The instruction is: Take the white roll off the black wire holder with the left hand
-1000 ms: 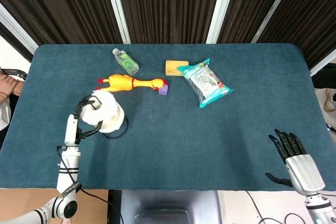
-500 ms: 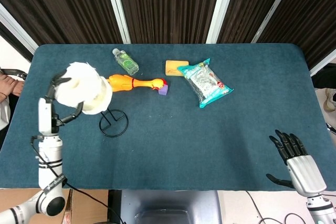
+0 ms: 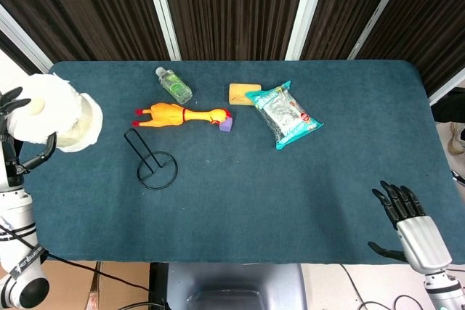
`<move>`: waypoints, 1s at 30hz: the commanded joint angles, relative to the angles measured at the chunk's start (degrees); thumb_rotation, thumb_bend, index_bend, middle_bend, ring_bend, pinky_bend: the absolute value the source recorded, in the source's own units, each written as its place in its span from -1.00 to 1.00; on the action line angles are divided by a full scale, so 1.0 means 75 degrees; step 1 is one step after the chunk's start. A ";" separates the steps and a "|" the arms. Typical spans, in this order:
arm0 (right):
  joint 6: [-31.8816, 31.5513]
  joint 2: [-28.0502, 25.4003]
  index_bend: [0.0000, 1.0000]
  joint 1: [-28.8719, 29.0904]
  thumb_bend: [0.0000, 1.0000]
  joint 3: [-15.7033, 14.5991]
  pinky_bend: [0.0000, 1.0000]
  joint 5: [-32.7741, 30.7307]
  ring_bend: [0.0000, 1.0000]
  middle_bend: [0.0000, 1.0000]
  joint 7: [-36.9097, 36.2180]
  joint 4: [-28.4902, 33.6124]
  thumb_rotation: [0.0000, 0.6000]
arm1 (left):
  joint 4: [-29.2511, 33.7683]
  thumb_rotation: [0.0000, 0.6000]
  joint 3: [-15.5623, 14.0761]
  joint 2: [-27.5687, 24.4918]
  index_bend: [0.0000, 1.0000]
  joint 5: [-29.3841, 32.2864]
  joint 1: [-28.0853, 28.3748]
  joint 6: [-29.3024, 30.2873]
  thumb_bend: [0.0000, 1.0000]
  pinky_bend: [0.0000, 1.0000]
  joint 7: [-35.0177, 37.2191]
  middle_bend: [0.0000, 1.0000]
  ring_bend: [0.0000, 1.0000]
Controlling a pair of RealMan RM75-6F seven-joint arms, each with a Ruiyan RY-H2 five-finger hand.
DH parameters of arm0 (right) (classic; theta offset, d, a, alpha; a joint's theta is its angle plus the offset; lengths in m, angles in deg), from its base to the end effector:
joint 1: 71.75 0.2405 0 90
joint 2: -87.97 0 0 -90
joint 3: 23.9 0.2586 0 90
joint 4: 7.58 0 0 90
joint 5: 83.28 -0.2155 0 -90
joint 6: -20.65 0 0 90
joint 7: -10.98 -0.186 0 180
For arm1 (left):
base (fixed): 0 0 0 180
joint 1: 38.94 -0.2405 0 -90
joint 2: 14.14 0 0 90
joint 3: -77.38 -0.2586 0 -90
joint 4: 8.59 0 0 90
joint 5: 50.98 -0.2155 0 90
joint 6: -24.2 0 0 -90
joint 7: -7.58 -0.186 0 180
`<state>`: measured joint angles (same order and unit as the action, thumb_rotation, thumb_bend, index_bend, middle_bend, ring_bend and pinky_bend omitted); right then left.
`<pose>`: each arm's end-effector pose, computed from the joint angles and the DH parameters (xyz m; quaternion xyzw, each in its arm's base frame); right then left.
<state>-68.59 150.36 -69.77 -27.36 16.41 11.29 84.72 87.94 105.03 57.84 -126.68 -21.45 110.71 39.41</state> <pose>-0.2929 -0.1802 0.1405 0.6650 -0.3551 0.3952 0.5249 -0.2080 0.3448 0.2118 -0.3249 -0.4260 -0.7528 0.3824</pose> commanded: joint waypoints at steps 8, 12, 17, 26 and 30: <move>0.0099 0.0039 -1.00 0.0015 -0.92 -0.0006 -1.00 -0.0027 -1.00 -1.00 0.0176 0.0032 1.00 | -0.3255 1.00 -0.1581 0.1749 0.46 -0.0212 -0.0124 -0.0664 0.42 0.41 0.0956 0.30 0.26; 0.0129 0.0047 -1.00 0.0024 -0.92 -0.0018 -1.00 -0.0010 -1.00 -1.00 0.0225 0.0051 1.00 | -0.3450 1.00 -0.1694 0.2018 0.30 -0.0348 -0.0076 -0.0617 0.39 0.23 0.0922 0.15 0.10; 0.0101 0.0037 -1.00 0.0010 -0.92 -0.0003 -1.00 -0.0037 -1.00 -1.00 0.0207 0.0045 1.00 | -0.4009 1.00 -0.1989 0.2661 -0.17 -0.0682 0.0089 -0.0544 0.24 -0.60 0.0436 -0.23 -0.47; 0.0051 0.0008 -1.00 -0.0010 -0.92 -0.0012 -1.00 -0.0017 -1.00 -1.00 0.0139 0.0013 1.00 | -0.5006 1.00 -0.2453 0.3368 -1.00 -0.0856 0.0081 -0.0781 -0.09 -0.96 0.0297 -1.00 -1.00; 0.0075 0.0012 -1.00 -0.0003 -0.92 -0.0008 -1.00 -0.0031 -1.00 -1.00 0.0145 0.0010 1.00 | -0.4938 1.00 -0.2410 0.3323 -1.00 -0.0828 0.0048 -0.0714 -0.17 -1.00 0.0252 -1.00 -1.00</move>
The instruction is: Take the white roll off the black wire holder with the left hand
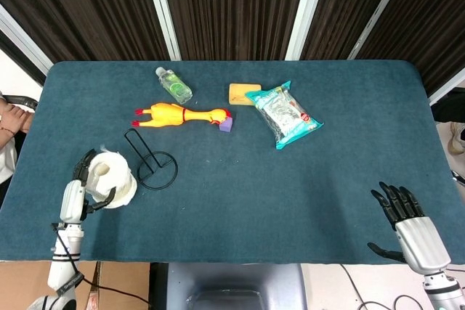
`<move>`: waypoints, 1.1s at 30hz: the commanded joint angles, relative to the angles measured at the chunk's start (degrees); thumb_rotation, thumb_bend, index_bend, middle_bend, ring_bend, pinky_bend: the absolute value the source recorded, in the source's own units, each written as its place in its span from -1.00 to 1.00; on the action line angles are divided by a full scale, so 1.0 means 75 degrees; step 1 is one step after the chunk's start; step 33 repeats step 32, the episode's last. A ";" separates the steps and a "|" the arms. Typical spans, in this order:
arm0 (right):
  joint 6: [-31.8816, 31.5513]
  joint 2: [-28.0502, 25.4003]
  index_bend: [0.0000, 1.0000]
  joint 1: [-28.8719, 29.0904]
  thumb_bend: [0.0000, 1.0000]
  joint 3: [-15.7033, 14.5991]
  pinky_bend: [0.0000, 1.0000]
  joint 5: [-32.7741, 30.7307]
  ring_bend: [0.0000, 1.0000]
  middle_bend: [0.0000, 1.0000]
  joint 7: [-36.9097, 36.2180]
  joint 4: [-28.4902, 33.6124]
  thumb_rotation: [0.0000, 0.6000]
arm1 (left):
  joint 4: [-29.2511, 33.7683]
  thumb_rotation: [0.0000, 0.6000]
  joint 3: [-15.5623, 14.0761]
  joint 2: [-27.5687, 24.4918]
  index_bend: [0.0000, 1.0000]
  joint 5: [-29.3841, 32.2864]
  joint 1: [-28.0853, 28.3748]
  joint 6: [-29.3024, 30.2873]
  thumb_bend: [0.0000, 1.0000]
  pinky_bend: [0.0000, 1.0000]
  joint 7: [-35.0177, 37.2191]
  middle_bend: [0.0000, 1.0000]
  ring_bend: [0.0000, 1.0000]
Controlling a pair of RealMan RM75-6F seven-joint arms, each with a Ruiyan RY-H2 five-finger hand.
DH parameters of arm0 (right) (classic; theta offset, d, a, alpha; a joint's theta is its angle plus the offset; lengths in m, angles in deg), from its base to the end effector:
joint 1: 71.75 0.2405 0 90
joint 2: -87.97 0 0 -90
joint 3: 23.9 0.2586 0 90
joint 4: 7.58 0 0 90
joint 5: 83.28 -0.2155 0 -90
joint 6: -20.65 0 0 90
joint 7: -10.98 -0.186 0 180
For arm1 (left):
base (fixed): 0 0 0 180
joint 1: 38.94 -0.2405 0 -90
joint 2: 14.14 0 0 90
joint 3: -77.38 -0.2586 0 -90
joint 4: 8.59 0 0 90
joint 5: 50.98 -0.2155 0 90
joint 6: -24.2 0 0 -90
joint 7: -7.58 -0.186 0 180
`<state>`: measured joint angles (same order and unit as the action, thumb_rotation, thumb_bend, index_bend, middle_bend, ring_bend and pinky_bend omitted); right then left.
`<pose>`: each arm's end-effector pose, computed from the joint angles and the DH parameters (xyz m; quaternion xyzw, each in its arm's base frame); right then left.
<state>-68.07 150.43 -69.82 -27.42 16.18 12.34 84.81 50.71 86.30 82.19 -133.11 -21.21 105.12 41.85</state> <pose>-0.2941 -0.1797 0.1386 0.6684 -0.3536 0.3870 0.5276 -0.3020 0.3174 0.0297 -0.4582 -0.5082 -0.5887 0.4304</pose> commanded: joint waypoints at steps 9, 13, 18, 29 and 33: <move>-0.0043 0.0011 -1.00 -0.0021 -0.92 0.0006 -1.00 0.0006 -1.00 -1.00 0.0016 -0.0005 1.00 | 0.1015 1.00 0.0020 -0.0859 -1.00 -0.0227 -0.0515 0.0843 -0.18 -1.00 0.0324 -1.00 -1.00; -0.0052 0.0023 -1.00 -0.0028 -0.92 0.0009 -1.00 0.0007 -1.00 -1.00 0.0029 -0.0010 1.00 | 0.1743 1.00 -0.0200 -0.1644 -1.00 -0.0595 -0.1026 0.1618 -0.22 -1.00 0.0678 -1.00 -1.00; -0.0040 0.0051 -1.00 -0.0036 -0.92 -0.0038 -1.00 0.0097 -1.00 -1.00 0.0154 0.0008 1.00 | 0.2625 1.00 -0.1158 -0.3139 -1.00 -0.1274 -0.1569 0.1669 -0.24 -1.00 -0.0389 -1.00 -1.00; -0.0033 0.0099 -1.00 -0.0073 -0.92 -0.0096 -1.00 0.0177 -1.00 -1.00 0.0373 0.0049 1.00 | 0.2827 1.00 -0.1696 -0.3369 -1.00 -0.2061 -0.1793 0.1636 -0.22 -1.00 -0.2781 -1.00 -1.00; -0.0030 0.0090 -1.00 -0.0072 -0.92 -0.0092 -1.00 0.0162 -1.00 -1.00 0.0337 0.0027 1.00 | 0.2737 1.00 -0.1695 -0.3192 -1.00 -0.2102 -0.1744 0.1512 -0.23 -1.00 -0.3097 -1.00 -1.00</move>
